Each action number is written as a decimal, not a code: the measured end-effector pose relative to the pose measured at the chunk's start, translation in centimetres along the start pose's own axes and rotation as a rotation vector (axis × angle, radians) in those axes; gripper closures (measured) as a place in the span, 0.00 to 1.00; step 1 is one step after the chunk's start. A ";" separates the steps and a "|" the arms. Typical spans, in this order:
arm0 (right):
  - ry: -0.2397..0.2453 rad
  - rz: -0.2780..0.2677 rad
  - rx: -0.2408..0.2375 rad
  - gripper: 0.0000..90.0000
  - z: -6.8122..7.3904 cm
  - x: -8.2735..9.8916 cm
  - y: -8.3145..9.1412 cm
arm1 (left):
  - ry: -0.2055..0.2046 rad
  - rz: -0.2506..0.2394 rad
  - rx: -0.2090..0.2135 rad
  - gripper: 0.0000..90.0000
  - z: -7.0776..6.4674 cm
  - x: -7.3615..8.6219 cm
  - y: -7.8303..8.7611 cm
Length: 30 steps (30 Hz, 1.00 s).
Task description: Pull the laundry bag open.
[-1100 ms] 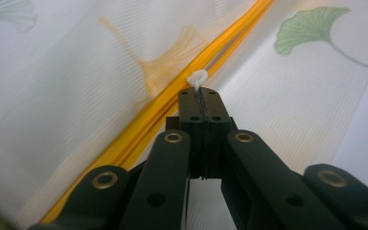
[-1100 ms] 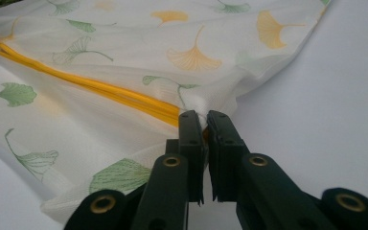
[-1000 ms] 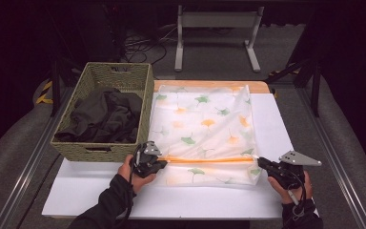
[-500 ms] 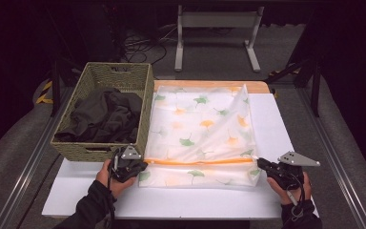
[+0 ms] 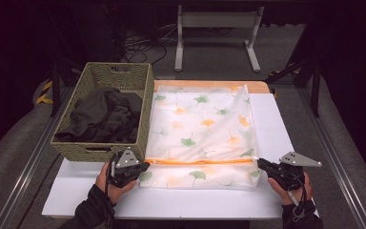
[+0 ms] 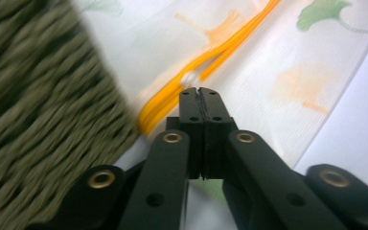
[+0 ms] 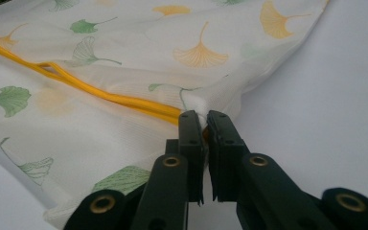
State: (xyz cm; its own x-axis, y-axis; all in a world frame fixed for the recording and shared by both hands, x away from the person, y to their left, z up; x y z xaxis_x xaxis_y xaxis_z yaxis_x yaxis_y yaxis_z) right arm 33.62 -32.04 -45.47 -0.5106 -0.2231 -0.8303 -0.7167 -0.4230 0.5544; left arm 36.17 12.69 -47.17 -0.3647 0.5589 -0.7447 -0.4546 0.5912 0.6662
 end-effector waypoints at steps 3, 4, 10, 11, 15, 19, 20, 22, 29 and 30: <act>0.006 -0.001 0.001 0.94 0.1 0.0 0.1 | -0.014 0.009 -0.014 0.84 -0.3 -0.5 -1.1; 0.005 -0.002 0.002 0.94 0.1 0.0 0.1 | -0.017 0.014 -0.022 0.80 -0.3 -0.6 -1.4; 0.001 0.001 -0.001 0.94 -0.1 0.1 0.2 | -0.001 0.051 -0.060 0.65 0.0 -0.8 -2.8; 0.001 0.003 -0.002 0.94 -0.1 0.2 0.2 | 0.010 0.057 -0.055 0.68 0.1 -0.7 -2.9; 0.001 0.004 -0.003 0.94 -0.1 0.2 0.2 | 0.011 0.065 -0.037 0.89 0.4 -0.3 -2.8; 0.002 0.007 0.000 0.94 -0.1 0.2 0.2 | 0.004 0.079 -0.026 1.00 0.6 -0.2 -2.7; 0.003 0.007 -0.001 0.94 -0.1 0.3 0.2 | 0.011 0.081 -0.028 1.00 0.5 -0.1 -2.6; 0.003 0.012 0.001 0.94 -0.1 0.3 0.2 | -0.004 0.086 -0.020 1.00 0.6 0.0 -2.4; -0.001 0.021 0.015 0.95 -0.1 0.4 0.1 | 0.024 0.064 0.008 1.00 1.0 0.7 -1.2; 0.002 0.021 0.013 0.95 -0.1 0.4 0.0 | 0.026 0.064 0.005 1.00 1.1 0.8 -1.0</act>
State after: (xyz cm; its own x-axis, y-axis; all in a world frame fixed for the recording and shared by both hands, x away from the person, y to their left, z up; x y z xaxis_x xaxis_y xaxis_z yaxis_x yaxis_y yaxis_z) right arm 33.46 -32.23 -45.78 -0.5247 -0.2336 -0.8186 -0.7117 -0.4072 0.5724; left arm 37.18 13.18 -48.38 -0.4140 0.5804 -0.7013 -0.4255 0.5577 0.7127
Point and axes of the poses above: each handheld gripper's, and its own axes: y roughly backward along the jaws, x roughly out of its underside, z roughly to its left, the point moved 4 cm from there along -y, roughly forward along the jaws, and after that the axes turned 1 degree about -y, right-handed, at the moved point
